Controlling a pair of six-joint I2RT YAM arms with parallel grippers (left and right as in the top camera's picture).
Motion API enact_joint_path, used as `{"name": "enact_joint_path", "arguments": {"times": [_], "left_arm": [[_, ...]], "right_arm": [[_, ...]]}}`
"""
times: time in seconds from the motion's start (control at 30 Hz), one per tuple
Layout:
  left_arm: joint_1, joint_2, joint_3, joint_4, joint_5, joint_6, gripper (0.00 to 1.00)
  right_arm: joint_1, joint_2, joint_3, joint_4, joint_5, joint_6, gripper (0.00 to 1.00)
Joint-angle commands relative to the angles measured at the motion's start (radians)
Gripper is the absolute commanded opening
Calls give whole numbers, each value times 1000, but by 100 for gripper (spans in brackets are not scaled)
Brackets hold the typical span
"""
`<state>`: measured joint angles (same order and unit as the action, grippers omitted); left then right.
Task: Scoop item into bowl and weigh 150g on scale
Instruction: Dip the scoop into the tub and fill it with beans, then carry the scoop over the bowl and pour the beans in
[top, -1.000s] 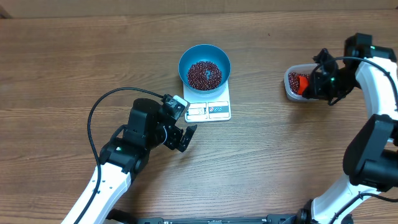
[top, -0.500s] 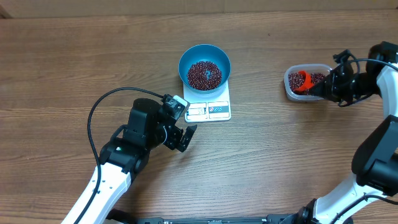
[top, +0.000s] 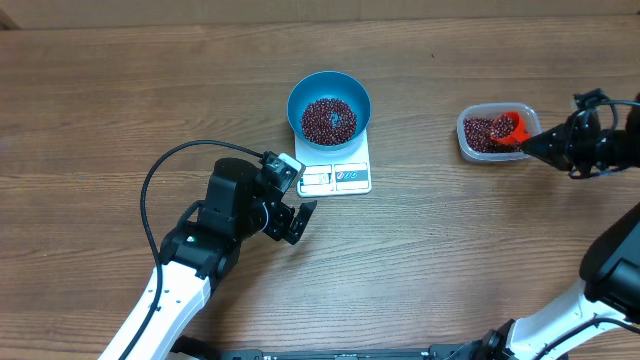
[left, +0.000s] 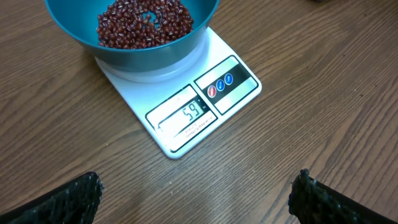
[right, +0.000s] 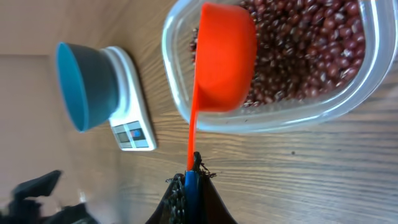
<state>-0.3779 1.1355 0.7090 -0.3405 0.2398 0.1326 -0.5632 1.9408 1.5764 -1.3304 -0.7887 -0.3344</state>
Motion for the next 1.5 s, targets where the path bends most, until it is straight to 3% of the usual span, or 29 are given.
{"name": "enact_joint_path", "arguments": {"times": [0.0, 0.53, 0.9, 1.07, 1.27, 1.47], "left_arm": [[5, 3, 21, 0, 12, -10, 99], [5, 3, 21, 0, 12, -10, 100], [5, 3, 21, 0, 12, -10, 100], [5, 3, 21, 0, 12, -10, 100], [5, 3, 21, 0, 12, -10, 100], [5, 3, 21, 0, 12, -10, 99]], "right_arm": [[-11, 3, -6, -30, -147, -99, 4], [13, 3, -6, -108, -347, -173, 4], [245, 3, -4, -45, -491, -155, 4], [369, 3, -4, 98, -494, 6, 4], [539, 3, -2, 351, -363, 319, 4], [661, 1, 69, 394, -137, 444, 4]]}}
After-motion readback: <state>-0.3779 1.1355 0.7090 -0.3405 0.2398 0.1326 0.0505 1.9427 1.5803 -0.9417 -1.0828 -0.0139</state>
